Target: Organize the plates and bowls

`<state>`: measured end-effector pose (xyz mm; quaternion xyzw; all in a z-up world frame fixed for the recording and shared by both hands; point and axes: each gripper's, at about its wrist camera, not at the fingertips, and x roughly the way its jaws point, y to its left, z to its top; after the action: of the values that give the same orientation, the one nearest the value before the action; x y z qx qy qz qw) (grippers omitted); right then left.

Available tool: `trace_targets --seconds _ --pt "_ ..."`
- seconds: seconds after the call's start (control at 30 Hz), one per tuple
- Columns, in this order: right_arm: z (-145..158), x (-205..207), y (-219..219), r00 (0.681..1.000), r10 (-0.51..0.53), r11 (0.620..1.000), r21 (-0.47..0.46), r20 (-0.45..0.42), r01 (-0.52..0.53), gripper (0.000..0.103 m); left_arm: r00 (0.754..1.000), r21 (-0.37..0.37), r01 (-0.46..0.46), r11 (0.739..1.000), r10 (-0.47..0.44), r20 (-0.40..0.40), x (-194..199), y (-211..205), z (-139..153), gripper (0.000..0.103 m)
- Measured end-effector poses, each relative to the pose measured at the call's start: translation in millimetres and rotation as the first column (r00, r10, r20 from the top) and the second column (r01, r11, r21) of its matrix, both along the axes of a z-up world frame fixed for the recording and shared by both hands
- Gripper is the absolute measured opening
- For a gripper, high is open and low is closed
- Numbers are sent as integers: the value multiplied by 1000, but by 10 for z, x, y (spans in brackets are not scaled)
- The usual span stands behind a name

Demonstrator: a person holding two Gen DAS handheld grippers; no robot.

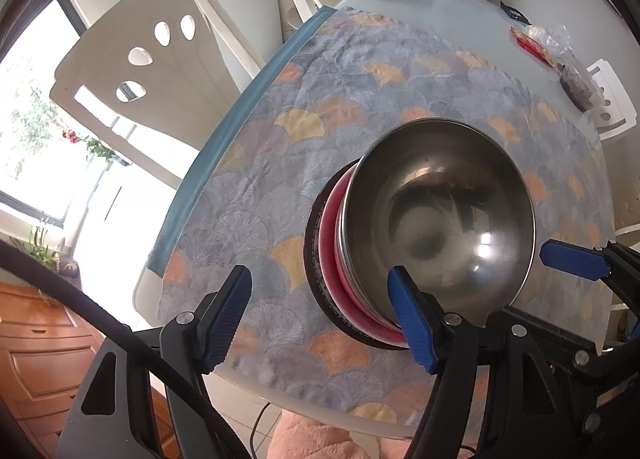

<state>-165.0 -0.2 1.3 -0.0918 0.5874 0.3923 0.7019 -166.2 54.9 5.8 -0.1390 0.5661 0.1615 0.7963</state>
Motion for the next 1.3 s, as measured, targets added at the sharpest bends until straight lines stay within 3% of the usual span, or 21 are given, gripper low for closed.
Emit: trace_targets --seconds 1.3 --pt "-45 45 46 1000 7 1000 -25 -4 -8 87 998 -2 19 1000 -19 -52 73 38 -91 69"
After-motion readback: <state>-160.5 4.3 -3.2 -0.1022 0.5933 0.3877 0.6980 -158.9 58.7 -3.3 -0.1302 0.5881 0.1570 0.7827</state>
